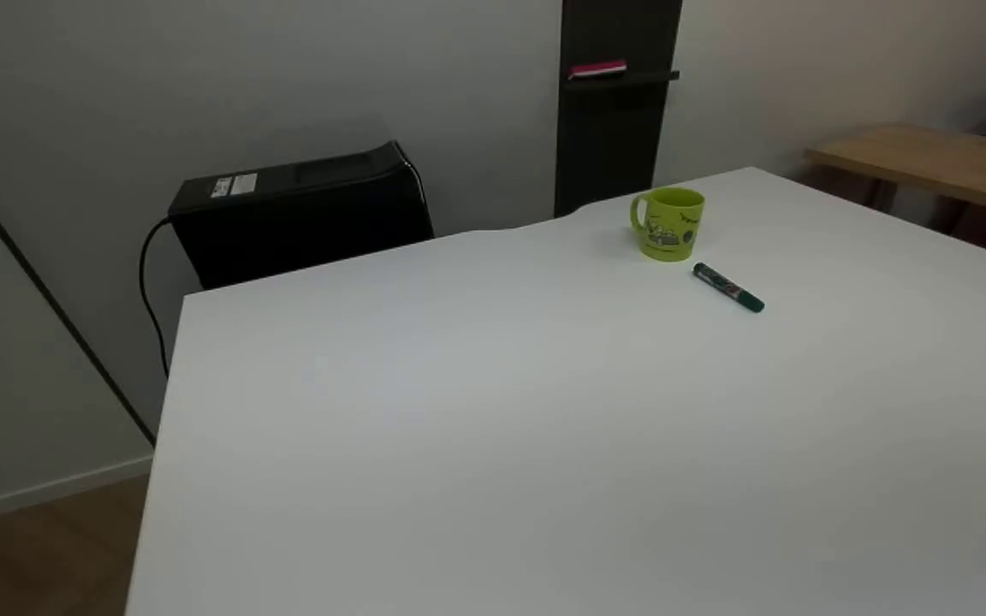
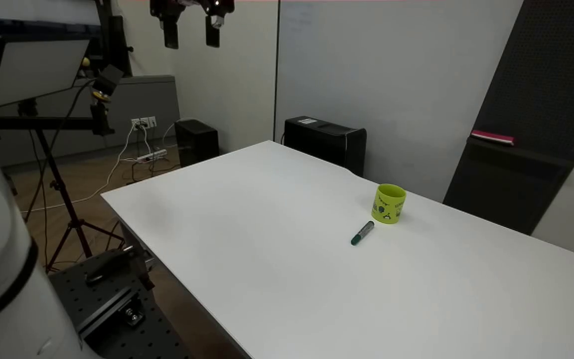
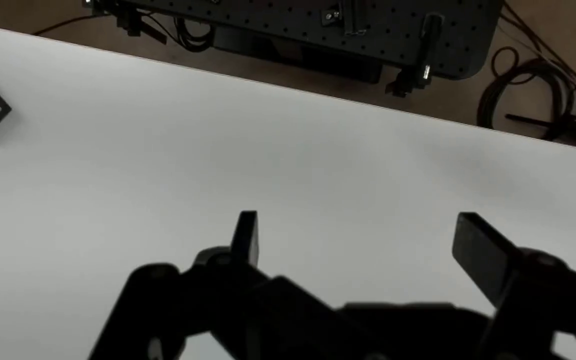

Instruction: Pick up the marker from the table and put it in the cup

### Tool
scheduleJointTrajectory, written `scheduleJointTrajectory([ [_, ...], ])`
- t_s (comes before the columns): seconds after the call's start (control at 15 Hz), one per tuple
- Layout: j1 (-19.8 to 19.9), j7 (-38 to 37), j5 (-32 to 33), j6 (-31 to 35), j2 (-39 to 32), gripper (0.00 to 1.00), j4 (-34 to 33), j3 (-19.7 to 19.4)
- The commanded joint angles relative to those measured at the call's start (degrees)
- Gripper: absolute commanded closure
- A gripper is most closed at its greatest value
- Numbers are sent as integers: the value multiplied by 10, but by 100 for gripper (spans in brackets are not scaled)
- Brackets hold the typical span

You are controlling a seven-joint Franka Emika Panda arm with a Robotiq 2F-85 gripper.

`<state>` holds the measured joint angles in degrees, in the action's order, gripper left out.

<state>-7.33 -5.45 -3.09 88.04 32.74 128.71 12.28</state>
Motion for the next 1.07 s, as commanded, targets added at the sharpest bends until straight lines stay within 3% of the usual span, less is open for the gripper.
scheduleJointTrajectory([
  [0.0, -4, 2, 8, 8, 1, 0, 9, -9],
  [1.0, 3, 16, 26, 210, 41, 0, 125, -37],
])
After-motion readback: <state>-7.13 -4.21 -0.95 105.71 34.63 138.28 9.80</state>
